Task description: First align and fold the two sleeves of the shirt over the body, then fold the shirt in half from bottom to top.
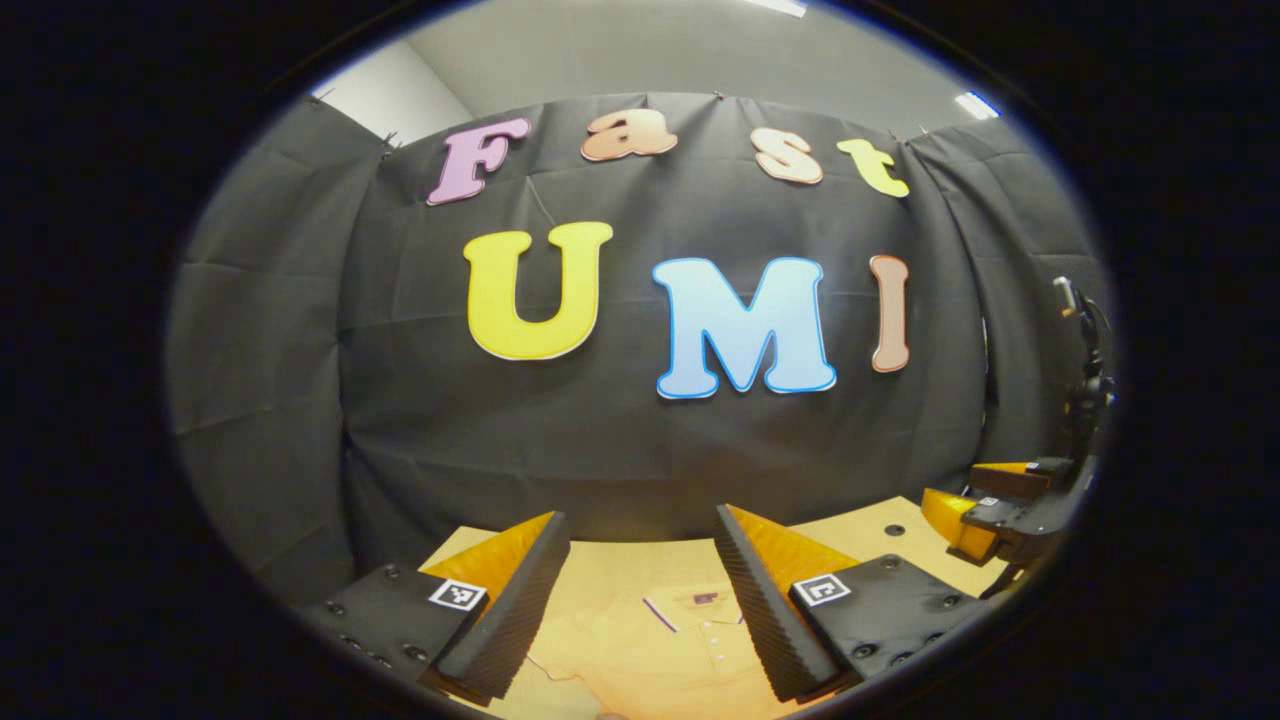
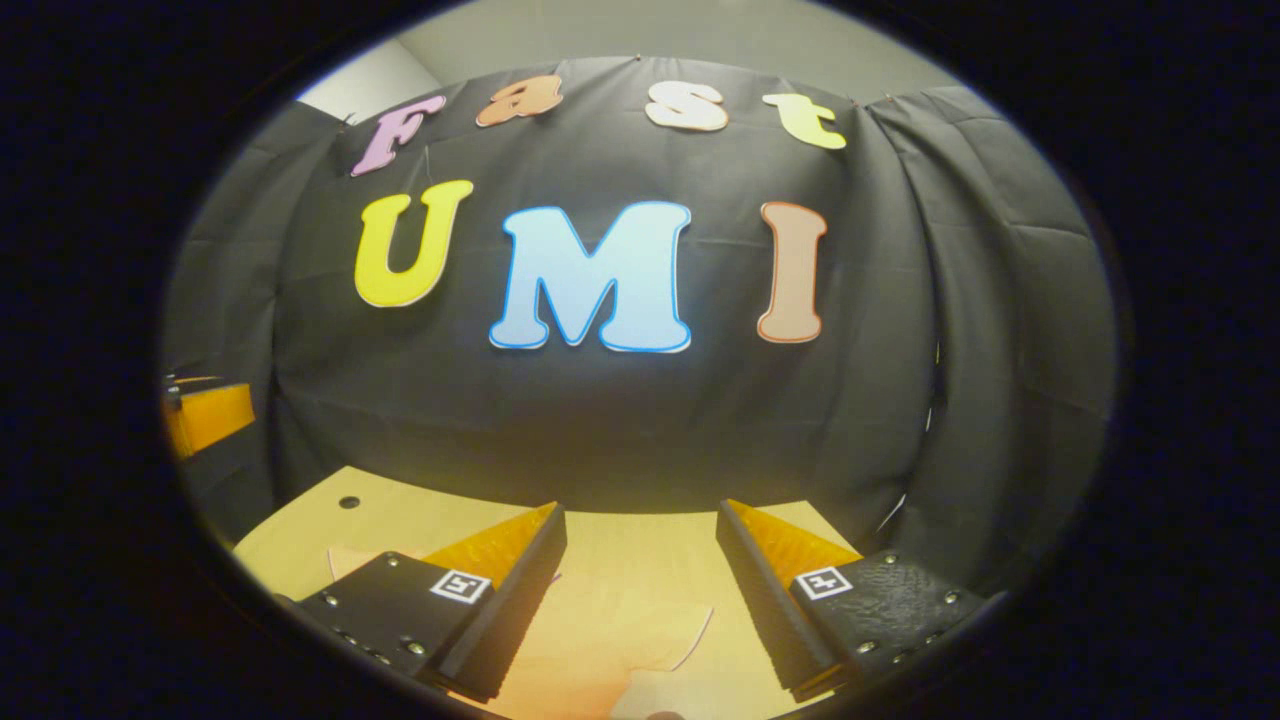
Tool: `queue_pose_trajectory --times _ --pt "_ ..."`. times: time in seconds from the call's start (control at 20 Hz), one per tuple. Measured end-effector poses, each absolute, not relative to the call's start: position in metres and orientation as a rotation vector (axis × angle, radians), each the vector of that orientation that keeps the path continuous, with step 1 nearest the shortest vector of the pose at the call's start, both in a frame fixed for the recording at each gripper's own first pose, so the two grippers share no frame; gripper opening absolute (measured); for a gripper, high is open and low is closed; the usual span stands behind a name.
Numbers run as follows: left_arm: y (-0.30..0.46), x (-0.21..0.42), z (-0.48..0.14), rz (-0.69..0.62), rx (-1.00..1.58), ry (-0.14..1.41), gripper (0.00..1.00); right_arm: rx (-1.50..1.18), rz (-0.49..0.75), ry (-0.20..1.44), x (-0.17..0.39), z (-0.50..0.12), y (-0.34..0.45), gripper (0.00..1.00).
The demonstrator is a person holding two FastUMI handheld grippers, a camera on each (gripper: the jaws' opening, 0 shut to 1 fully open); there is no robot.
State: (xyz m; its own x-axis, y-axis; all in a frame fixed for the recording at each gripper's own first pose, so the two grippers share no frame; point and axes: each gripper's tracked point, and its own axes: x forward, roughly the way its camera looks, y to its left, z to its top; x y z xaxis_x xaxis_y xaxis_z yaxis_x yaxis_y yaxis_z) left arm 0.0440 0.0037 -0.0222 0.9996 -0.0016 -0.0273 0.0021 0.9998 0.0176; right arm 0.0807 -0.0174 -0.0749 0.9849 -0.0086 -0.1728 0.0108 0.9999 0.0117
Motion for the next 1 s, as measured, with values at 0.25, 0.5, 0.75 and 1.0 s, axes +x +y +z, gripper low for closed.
queue_pose_trajectory --times 0.25,0.5,0.75,1.0 --pt "0.006 0.049 -0.026 0.001 0.031 0.036 0.95 0.014 -0.015 0.283 0.113 -0.128 -0.023 0.95" --pt "0.010 0.048 -0.029 0.016 0.033 0.049 0.95 0.001 -0.027 0.422 0.132 -0.203 -0.033 0.95" --pt "0.018 0.044 -0.033 0.037 0.039 0.061 0.95 0.001 -0.038 0.564 0.139 -0.274 -0.041 0.96" --pt "0.028 0.042 -0.040 0.064 0.039 0.081 0.95 0.026 -0.057 0.700 0.133 -0.325 -0.057 0.95"
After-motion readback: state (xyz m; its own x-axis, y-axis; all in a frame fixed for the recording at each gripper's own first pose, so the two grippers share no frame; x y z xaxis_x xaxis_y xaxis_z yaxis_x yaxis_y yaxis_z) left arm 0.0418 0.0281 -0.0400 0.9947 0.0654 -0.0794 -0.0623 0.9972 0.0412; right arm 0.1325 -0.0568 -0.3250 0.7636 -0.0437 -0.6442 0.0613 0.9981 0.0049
